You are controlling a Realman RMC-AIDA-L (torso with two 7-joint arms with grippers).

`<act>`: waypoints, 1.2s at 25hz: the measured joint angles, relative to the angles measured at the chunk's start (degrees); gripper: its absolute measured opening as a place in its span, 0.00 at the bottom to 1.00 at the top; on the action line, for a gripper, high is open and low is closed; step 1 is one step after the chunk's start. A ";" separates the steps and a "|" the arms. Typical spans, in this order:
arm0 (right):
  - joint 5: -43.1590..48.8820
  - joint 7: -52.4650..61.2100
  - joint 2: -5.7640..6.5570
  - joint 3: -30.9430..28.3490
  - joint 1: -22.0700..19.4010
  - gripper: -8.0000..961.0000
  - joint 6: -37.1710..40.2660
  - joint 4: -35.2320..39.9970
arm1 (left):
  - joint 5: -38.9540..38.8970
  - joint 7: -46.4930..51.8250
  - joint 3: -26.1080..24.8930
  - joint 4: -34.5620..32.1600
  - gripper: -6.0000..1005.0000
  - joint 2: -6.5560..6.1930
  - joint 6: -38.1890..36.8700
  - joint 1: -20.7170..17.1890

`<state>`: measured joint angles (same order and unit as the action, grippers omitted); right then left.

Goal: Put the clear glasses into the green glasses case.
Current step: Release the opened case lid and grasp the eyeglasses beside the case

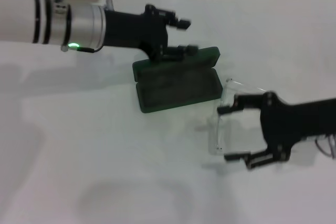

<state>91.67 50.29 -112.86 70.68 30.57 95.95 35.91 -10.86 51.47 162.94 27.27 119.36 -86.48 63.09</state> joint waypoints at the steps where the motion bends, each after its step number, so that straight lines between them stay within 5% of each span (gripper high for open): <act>1: 0.00 0.02 0.11 -0.70 0.08 0.84 -0.06 0.39 | -2.14 -0.14 0.00 0.25 0.49 -0.10 -2.09 -0.90; 8: 7.91 3.76 0.62 -5.31 1.06 0.84 -5.07 15.63 | -21.84 -4.65 0.00 -1.09 0.66 -0.03 -16.51 -13.64; 14: 30.09 10.14 -1.98 -4.36 6.71 0.83 -2.38 33.41 | -31.77 -9.97 0.01 -8.13 0.69 0.03 -18.60 -25.32; 21: 44.99 19.79 -2.50 7.31 16.20 0.80 -1.62 35.82 | -32.79 -10.53 0.01 -8.60 0.69 0.17 -19.28 -29.23; 30: 46.53 22.41 -3.29 18.18 20.91 0.64 -7.89 30.48 | -32.85 -12.53 -0.05 -10.43 0.69 0.17 -17.31 -29.72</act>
<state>138.20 72.70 -116.15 88.86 51.48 88.06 66.39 -43.71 38.94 162.89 16.84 119.53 -103.79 33.37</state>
